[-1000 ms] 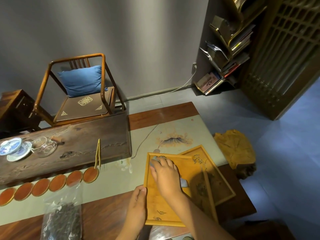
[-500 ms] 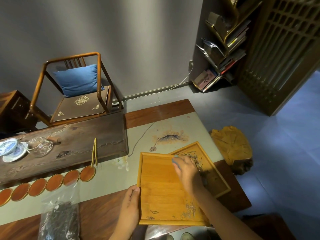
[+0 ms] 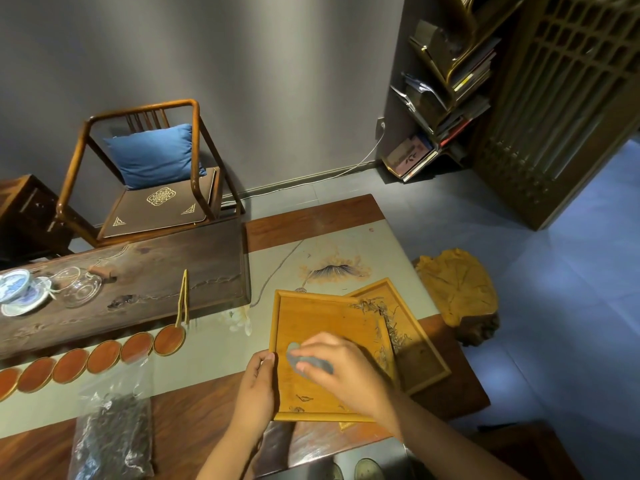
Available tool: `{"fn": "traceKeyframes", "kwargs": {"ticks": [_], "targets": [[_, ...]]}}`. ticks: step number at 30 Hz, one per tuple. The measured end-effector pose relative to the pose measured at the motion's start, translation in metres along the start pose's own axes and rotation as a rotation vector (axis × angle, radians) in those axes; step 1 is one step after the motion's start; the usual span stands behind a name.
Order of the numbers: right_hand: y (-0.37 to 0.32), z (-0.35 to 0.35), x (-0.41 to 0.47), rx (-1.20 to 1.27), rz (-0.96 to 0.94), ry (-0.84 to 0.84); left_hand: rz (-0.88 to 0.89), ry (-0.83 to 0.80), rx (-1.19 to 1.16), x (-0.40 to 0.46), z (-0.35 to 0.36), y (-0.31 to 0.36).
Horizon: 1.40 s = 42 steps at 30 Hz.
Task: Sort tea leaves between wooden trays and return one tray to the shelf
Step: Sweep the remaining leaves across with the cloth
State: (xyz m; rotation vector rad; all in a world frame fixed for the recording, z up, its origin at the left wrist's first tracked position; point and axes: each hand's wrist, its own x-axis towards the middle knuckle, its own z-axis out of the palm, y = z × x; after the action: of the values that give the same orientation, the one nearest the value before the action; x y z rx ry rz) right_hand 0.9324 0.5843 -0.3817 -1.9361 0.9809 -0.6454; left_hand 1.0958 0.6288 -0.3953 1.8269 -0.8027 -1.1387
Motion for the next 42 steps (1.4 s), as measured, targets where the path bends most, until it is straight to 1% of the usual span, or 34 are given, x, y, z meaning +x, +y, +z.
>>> {"fn": "traceKeyframes", "kwargs": {"ticks": [3, 9, 13, 19, 26, 28, 30, 32, 34, 37, 42], "targets": [[-0.002, 0.011, -0.005, -0.03, -0.039, -0.114, 0.01, -0.008, 0.024, 0.001, 0.0, 0.003], [-0.001, 0.013, -0.008, -0.064, -0.153, -0.237, -0.002, -0.016, 0.058, 0.001, -0.003, 0.003], [0.002, 0.009, -0.01, -0.112, -0.238, -0.274, -0.025, 0.002, 0.056, 0.002, -0.003, 0.003], [0.019, -0.008, -0.011, -0.192, -0.252, -0.319, -0.079, 0.02, 0.039, 0.006, -0.006, -0.002], [0.044, -0.041, -0.013, -0.34, -0.306, -0.433, -0.109, 0.026, 0.083, 0.009, -0.019, -0.012], [0.046, -0.049, -0.009, -0.358, -0.292, -0.419, -0.114, 0.035, 0.082, 0.01, -0.02, -0.013], [0.043, -0.053, -0.004, -0.326, -0.261, -0.352, -0.112, 0.042, 0.082, 0.011, -0.021, -0.013], [0.035, -0.05, 0.0, -0.284, -0.275, -0.294, -0.103, 0.042, 0.085, 0.012, -0.021, -0.011], [0.026, -0.039, 0.001, -0.258, -0.32, -0.319, -0.095, 0.046, 0.077, 0.013, -0.019, -0.009], [0.02, -0.019, -0.002, -0.286, -0.392, -0.41, -0.078, 0.057, 0.077, 0.015, -0.019, -0.006], [0.026, -0.028, -0.014, -0.293, -0.38, -0.42, -0.072, 0.037, 0.097, 0.016, -0.021, -0.007]]}}
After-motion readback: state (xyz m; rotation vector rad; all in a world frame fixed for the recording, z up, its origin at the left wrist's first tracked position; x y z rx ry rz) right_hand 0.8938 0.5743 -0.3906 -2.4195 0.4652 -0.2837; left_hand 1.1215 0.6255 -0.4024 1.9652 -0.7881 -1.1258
